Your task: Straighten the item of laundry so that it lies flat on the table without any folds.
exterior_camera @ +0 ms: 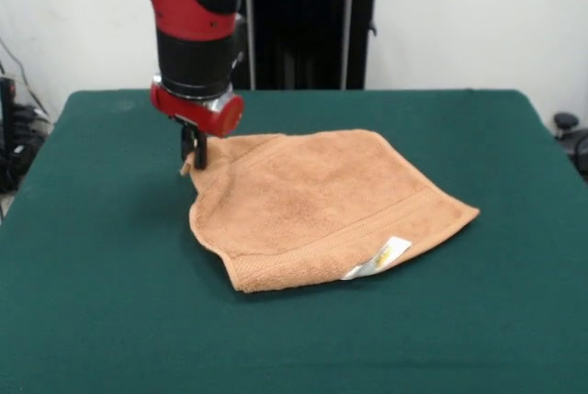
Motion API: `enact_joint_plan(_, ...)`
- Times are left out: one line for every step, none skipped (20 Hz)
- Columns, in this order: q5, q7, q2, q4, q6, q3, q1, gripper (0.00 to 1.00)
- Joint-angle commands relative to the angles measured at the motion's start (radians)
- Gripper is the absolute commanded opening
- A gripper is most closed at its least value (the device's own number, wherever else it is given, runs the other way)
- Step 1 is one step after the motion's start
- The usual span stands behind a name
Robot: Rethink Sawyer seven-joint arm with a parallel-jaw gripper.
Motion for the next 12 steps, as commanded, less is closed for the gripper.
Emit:
enact_joint_plan(-0.049,-0.036,0.064,0.059,-0.065,0.141,0.041,0.0)
enact_joint_plan(-0.052,-0.03,0.066,0.057,-0.068,0.139,0.043,0.0)
enact_joint_plan(-0.051,-0.02,0.071,0.055,-0.074,0.135,0.047,0.0)
enact_joint_plan(-0.051,-0.013,0.072,0.055,-0.078,0.132,0.05,0.0)
enact_joint_plan(-0.054,-0.004,0.073,0.056,-0.088,0.125,0.057,0.0)
enact_joint_plan(-0.053,-0.001,0.073,0.058,-0.091,0.122,0.059,0.0)
enact_joint_plan(-0.053,0.002,0.073,0.06,-0.095,0.12,0.061,0.0)
enact_joint_plan(-0.053,0.003,0.072,0.061,-0.098,0.117,0.063,0.0)
enact_joint_plan(-0.055,0.004,0.068,0.058,-0.098,0.11,0.071,0.0)
enact_joint_plan(-0.055,0.002,0.064,0.058,-0.095,0.108,0.072,0.0)
enact_joint_plan(-0.059,-0.002,0.063,0.055,-0.095,0.105,0.075,0.0)
enact_joint_plan(-0.059,-0.01,0.06,0.055,-0.088,0.109,0.072,0.0)
